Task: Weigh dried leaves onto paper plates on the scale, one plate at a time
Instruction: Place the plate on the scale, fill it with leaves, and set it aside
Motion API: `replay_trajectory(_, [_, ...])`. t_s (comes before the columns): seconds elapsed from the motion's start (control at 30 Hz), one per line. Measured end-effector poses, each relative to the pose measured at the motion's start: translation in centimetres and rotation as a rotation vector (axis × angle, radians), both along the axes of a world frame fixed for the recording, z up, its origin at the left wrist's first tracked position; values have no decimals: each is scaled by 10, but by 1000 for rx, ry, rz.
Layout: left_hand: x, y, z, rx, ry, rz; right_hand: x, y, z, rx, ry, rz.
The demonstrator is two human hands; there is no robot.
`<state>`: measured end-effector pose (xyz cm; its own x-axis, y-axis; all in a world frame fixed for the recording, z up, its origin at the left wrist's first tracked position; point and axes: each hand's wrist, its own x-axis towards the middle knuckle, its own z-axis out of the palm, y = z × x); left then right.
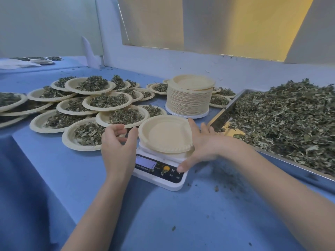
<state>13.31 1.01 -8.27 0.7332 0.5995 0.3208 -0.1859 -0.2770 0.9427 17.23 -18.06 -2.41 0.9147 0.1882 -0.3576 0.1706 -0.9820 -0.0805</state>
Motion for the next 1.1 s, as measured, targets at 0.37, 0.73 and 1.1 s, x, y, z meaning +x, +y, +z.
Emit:
replay_trajectory(0.37, [1,1,-1,9,8,-22,-9,-8,-3,38,-57,86])
replay_trajectory(0.73, [-6,-22,19,352,-121,9,-6,-14,2,173,-84,80])
replay_trajectory(1.1, [31,-157,51,569,-86,-521,3,-111,22,399,-384,-119])
